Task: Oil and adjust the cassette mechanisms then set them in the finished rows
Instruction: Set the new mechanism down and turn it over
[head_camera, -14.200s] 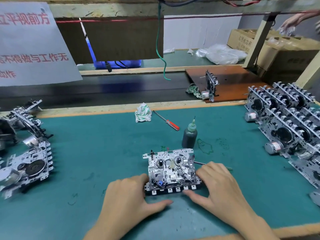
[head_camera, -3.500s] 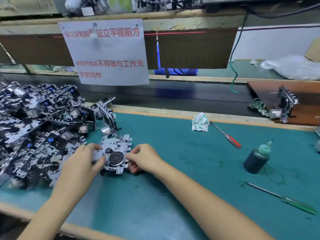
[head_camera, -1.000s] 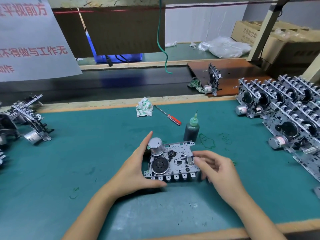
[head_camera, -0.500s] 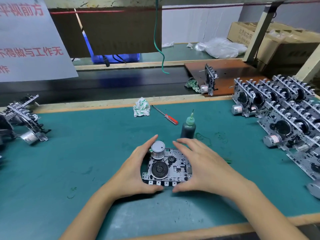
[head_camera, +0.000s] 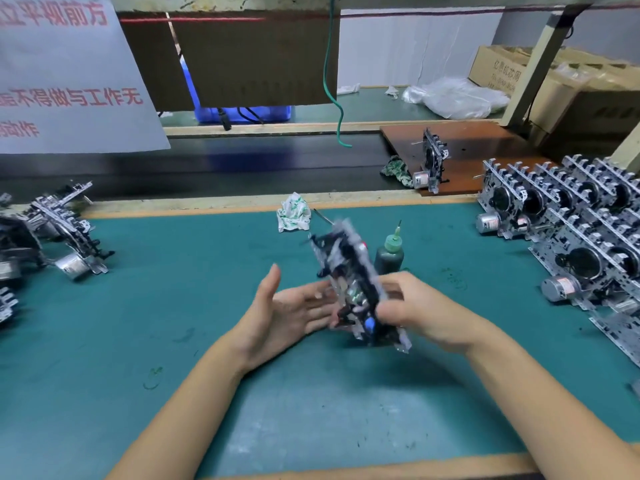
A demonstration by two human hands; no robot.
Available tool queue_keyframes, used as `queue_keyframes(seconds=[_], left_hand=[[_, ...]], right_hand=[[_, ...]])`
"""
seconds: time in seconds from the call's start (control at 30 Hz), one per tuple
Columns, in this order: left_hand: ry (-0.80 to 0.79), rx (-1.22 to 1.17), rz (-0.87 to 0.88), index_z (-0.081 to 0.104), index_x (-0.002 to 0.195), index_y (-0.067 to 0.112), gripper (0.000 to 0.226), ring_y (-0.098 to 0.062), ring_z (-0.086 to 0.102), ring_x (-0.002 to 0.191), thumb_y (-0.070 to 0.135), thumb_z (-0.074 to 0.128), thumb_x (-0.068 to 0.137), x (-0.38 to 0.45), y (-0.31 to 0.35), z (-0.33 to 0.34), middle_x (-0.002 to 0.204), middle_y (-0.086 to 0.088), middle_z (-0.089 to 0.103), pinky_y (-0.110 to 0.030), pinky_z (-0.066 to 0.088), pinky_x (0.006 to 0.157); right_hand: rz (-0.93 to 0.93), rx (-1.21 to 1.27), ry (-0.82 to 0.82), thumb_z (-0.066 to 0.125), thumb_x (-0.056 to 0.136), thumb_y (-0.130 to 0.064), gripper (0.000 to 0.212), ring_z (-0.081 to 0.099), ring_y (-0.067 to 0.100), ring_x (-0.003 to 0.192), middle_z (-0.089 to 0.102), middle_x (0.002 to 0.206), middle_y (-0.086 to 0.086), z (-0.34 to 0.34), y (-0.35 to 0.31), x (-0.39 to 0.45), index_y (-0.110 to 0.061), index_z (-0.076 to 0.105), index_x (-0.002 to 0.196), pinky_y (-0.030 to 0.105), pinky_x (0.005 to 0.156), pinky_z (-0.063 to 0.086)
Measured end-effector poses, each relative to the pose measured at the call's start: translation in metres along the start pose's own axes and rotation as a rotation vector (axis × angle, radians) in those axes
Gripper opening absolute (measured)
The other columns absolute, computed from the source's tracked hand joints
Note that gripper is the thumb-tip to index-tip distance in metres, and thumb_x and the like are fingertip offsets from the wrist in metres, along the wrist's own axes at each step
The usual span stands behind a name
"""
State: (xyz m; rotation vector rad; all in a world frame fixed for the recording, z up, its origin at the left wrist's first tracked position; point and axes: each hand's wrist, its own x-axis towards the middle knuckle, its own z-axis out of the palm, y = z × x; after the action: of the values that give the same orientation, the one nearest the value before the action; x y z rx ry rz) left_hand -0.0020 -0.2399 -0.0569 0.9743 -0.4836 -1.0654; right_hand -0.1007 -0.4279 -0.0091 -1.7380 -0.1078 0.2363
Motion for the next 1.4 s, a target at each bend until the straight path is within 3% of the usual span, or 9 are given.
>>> queue_keyframes(seconds=[0.13, 0.17, 0.2, 0.27, 0.43, 0.7, 0.93, 1.07, 1.4], left_hand=[[-0.057, -0.260, -0.128, 0.036, 0.138, 0.004, 0.126, -0.018, 0.062, 0.069, 0.083, 0.068, 0.046, 0.021, 0.001, 0.020, 0.067, -0.013, 0.062, -0.023, 0.053, 0.060], [-0.053, -0.263, -0.116, 0.044, 0.140, 0.013, 0.120, -0.045, 0.033, 0.123, 0.089, 0.059, 0.049, 0.024, 0.000, 0.022, 0.102, -0.016, 0.064, -0.042, 0.005, 0.107], [-0.060, -0.269, -0.069, 0.044, 0.142, 0.018, 0.115, -0.021, -0.020, 0.121, 0.092, 0.049, 0.054, 0.027, 0.000, 0.022, 0.133, -0.012, 0.054, -0.028, 0.005, 0.054], [-0.176, -0.412, -0.033, 0.036, 0.146, 0.012, 0.105, -0.034, 0.007, 0.142, 0.083, 0.046, 0.070, 0.028, -0.004, 0.017, 0.149, -0.017, 0.038, -0.048, 0.010, 0.115], [-0.233, -0.468, 0.107, 0.028, 0.147, 0.000, 0.100, -0.037, 0.035, 0.136, 0.068, 0.056, 0.078, 0.024, -0.004, 0.010, 0.147, -0.023, 0.037, -0.051, 0.020, 0.116], [0.086, -0.471, -0.009, 0.067, 0.118, 0.007, 0.084, -0.040, 0.063, 0.106, 0.074, 0.047, 0.071, 0.040, -0.010, 0.000, 0.124, -0.025, 0.060, -0.045, 0.054, 0.085], [0.128, -0.434, -0.129, 0.066, 0.120, 0.007, 0.087, -0.043, 0.061, 0.107, 0.077, 0.033, 0.080, 0.044, -0.015, -0.004, 0.124, -0.028, 0.059, -0.047, 0.053, 0.086], [0.152, -0.426, -0.147, 0.066, 0.120, 0.010, 0.082, -0.033, 0.062, 0.110, 0.075, 0.032, 0.084, 0.045, -0.017, -0.006, 0.129, -0.020, 0.058, -0.046, 0.048, 0.098], [0.176, -0.398, -0.220, 0.057, 0.129, 0.005, 0.086, -0.034, 0.058, 0.115, 0.073, 0.028, 0.086, 0.048, -0.017, -0.007, 0.131, -0.023, 0.056, -0.046, 0.039, 0.104]], right_hand=[[-0.063, 0.563, -0.108, 0.080, 0.055, -0.062, 0.060, 0.052, -0.011, 0.111, 0.067, 0.111, -0.016, 0.023, 0.014, 0.011, -0.032, 0.070, 0.106, 0.018, 0.101, 0.036], [-0.095, 0.518, -0.101, 0.076, 0.055, -0.068, 0.050, 0.055, -0.015, 0.100, 0.067, 0.098, -0.025, 0.026, 0.019, 0.012, -0.041, 0.070, 0.097, 0.014, 0.095, 0.040], [-0.052, 0.455, -0.085, 0.072, 0.055, -0.072, 0.050, 0.058, -0.012, 0.094, 0.067, 0.094, -0.025, 0.029, 0.022, 0.013, -0.041, 0.069, 0.094, 0.013, 0.088, 0.044], [0.005, 0.303, -0.013, 0.066, 0.059, -0.076, 0.073, 0.059, 0.004, 0.091, 0.065, 0.093, 0.000, 0.031, 0.024, 0.015, -0.014, 0.065, 0.098, 0.022, 0.083, 0.047], [-0.121, -0.420, 0.486, 0.044, 0.077, -0.066, 0.047, 0.039, 0.004, 0.055, 0.043, 0.056, -0.006, 0.018, 0.019, 0.000, -0.023, 0.060, 0.068, 0.022, 0.058, 0.032], [0.168, -1.188, 0.130, 0.058, 0.083, -0.056, 0.020, 0.033, -0.005, 0.098, 0.043, 0.098, -0.023, -0.033, 0.032, -0.031, -0.042, 0.050, 0.096, 0.013, 0.079, 0.030], [0.021, -0.389, 0.091, 0.051, 0.095, -0.032, 0.013, 0.057, 0.012, 0.072, 0.067, 0.076, -0.001, -0.044, 0.019, -0.020, -0.030, 0.049, 0.083, 0.027, 0.071, 0.045], [0.019, 0.041, 0.019, 0.043, 0.096, -0.027, 0.016, 0.033, 0.012, 0.041, 0.037, 0.048, -0.003, -0.027, 0.019, 0.006, -0.020, 0.047, 0.082, 0.021, 0.042, 0.038], [0.288, -0.110, 0.063, 0.047, 0.096, -0.033, 0.042, 0.029, 0.008, 0.035, 0.040, 0.038, -0.004, -0.021, 0.036, 0.013, -0.017, 0.057, 0.059, 0.015, 0.038, 0.026]])
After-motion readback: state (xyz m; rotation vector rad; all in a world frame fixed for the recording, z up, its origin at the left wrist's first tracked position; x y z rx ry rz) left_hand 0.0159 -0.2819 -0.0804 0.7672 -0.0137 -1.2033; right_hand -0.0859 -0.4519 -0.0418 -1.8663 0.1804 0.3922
